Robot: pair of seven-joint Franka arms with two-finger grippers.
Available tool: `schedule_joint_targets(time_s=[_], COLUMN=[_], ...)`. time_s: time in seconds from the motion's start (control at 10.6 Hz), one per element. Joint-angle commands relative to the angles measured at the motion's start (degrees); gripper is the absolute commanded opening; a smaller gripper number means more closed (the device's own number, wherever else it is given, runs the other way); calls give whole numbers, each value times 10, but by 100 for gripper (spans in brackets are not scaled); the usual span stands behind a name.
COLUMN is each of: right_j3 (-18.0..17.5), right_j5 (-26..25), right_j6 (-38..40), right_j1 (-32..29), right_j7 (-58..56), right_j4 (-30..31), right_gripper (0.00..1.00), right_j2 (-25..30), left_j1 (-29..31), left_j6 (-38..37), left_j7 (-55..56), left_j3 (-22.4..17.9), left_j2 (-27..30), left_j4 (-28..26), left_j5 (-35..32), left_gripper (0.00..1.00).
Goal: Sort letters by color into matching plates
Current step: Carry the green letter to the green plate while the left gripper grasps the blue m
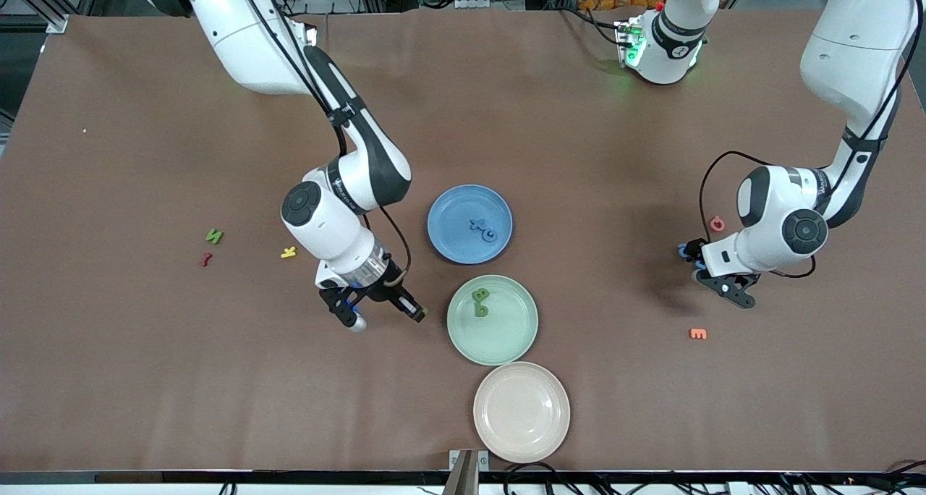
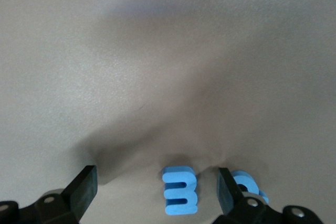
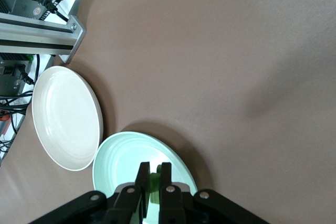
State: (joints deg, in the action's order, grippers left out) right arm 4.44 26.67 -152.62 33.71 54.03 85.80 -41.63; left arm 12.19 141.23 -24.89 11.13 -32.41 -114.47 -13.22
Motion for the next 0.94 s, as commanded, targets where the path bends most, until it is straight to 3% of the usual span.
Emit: schedule_joint_targets(time_s=[0.0,0.56,0.66,0.75,0.85], right_j3=[1,-11,-11,-11,-11], right_j5=[13,12,12,12,12], right_j6=[-13,-84,-104,-107,-108], right_j1=[10,52,57,60,62], right_j7=[44,92,95,96,96], right_j4=[-37,-91,-93,-96,-96], right_gripper=[0,0,0,0,0], right_j2=[-20,-106,-116,-122,-123], left_j1=[14,9,9,9,10], left_j6=[12,12,12,12,12], left_j7=[-1,41,41,43,42], left_j3=[-1,0,0,0,0], left_j2=[11,19,20,23,25], left_j4=[-15,-26,-28,-31,-34], left_j5=[-5,-5,-5,-5,-5], left_gripper=[100,100,73,16,0])
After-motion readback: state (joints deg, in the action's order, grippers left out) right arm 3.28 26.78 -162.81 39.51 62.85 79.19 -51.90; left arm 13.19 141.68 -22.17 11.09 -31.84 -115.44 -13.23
